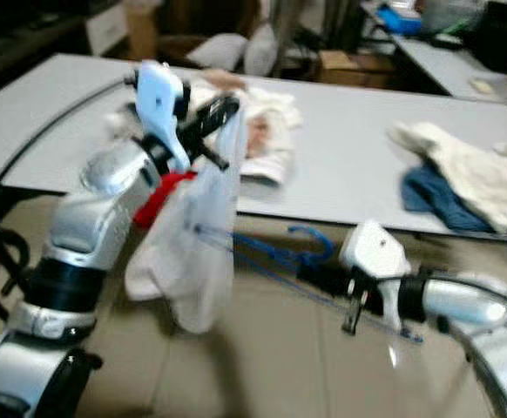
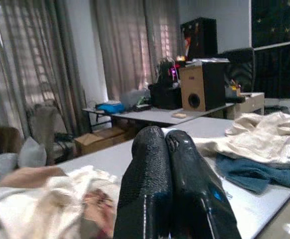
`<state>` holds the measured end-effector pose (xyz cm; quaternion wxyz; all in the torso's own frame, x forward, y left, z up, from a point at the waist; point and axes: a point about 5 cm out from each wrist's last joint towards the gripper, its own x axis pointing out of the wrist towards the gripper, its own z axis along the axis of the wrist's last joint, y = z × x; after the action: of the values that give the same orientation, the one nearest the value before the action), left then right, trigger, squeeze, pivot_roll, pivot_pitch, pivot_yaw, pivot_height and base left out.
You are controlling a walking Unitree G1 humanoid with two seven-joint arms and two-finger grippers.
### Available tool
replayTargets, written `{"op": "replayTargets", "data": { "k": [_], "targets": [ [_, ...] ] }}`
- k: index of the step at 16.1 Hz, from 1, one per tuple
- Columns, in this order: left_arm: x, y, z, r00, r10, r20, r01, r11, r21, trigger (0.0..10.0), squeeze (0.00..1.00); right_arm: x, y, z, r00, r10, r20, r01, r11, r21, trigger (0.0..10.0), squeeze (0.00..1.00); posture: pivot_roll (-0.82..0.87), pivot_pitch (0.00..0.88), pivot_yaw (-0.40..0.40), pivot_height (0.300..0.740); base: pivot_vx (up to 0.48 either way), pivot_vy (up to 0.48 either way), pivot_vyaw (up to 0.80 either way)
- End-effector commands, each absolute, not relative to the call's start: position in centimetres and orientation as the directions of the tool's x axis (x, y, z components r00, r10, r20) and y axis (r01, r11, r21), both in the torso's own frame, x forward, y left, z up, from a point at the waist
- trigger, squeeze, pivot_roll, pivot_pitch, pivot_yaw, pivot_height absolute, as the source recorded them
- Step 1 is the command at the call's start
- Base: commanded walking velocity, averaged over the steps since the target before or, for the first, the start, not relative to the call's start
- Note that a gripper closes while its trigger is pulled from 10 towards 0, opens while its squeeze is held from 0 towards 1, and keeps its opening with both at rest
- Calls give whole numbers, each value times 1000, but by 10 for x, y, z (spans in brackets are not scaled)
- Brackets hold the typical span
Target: Hang hanger
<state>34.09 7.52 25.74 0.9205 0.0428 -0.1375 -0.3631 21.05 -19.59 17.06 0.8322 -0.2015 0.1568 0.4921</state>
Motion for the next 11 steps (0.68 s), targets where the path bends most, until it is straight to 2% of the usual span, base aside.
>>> {"op": "replayTargets", "data": {
  "k": [1, 5, 6, 9, 11],
  "targets": [
    [339, 69, 267, 666, -707, 236, 683, 706, 186, 10000, 0, 209, -199, 174, 465, 741, -485, -884, 422, -202, 10000, 0, -51, 0, -48, 740, 394, 0, 0],
    [337, 60, 278, 622, -738, 260, 719, 671, 182, 10000, 0, 220, -197, 177, 522, 722, -455, -853, 459, -249, 10000, 0, -59, 0, -36, 740, 398, 0, 0],
    [336, 60, 277, 625, -736, 259, 718, 673, 179, 10000, 0, 221, -196, 177, 518, 727, -451, -854, 464, -234, 10000, 0, -59, 0, -36, 740, 409, 0, 0],
    [334, 60, 275, 629, -735, 255, 717, 674, 175, 10000, 0, 220, -193, 176, 512, 734, -446, -858, 465, -218, 10000, 0, -48, 0, -42, 740, 406, 0, -481],
    [333, 60, 279, 623, -738, 258, 718, 671, 185, 10000, 0, 221, -194, 181, 510, 745, -430, -860, 458, -226, 10000, 0, -46, 0, -42, 740, 405, 0, 0]
  ]
}}
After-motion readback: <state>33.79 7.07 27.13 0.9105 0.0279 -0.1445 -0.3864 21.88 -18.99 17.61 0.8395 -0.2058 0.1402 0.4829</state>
